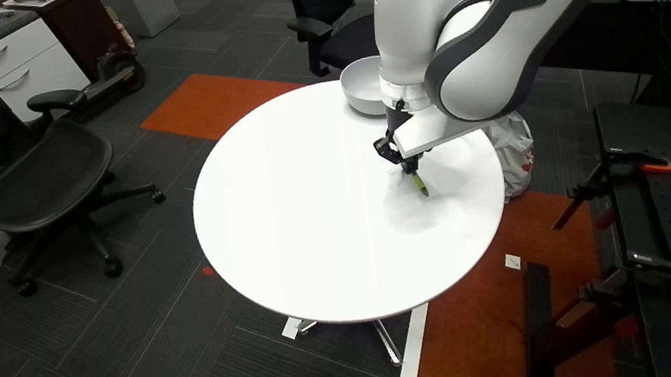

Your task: Put the pen in the white bowl

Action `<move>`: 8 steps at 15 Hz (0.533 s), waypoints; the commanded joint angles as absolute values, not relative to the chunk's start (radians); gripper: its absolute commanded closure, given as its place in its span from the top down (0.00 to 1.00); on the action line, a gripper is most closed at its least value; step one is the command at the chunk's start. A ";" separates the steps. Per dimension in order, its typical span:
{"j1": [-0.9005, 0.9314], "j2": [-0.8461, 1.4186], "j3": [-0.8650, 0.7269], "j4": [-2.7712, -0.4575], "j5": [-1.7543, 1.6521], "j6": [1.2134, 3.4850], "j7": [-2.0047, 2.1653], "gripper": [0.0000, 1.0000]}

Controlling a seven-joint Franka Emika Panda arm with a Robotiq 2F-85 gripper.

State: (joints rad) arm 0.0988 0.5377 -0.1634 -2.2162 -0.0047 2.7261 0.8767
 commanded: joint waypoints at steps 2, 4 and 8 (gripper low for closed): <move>0.167 0.460 -0.244 -2.223 -0.052 2.777 0.879 0.03; 0.194 0.428 -0.297 -2.209 -0.103 2.768 0.883 0.03; 0.195 0.388 -0.377 -2.155 -0.189 2.730 0.896 0.03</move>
State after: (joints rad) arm 0.1905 0.4284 -0.3300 -2.1789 -0.1356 2.7693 0.8764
